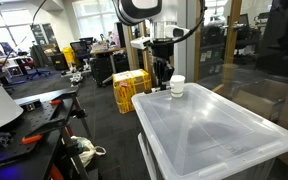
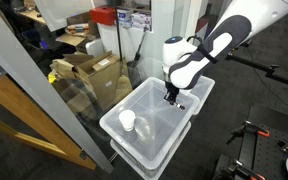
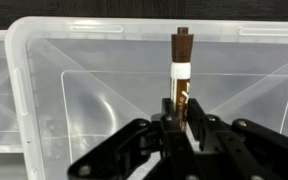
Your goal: Put the marker in the cup
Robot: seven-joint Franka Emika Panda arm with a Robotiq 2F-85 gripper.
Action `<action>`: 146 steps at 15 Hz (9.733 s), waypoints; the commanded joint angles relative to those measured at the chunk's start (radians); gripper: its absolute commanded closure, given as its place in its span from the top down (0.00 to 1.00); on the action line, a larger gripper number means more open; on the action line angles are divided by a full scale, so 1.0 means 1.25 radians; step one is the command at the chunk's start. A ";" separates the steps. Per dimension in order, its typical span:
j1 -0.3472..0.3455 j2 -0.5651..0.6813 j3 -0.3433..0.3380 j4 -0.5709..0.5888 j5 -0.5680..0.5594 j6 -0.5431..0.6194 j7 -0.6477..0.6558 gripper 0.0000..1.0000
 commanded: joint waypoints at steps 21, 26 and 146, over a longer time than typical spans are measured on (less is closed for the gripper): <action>0.272 -0.082 -0.245 -0.053 -0.310 0.009 0.842 0.05; 0.296 -0.079 -0.269 -0.034 -0.399 -0.016 1.129 0.05; 0.261 0.387 0.115 0.513 -1.170 -0.273 1.799 1.00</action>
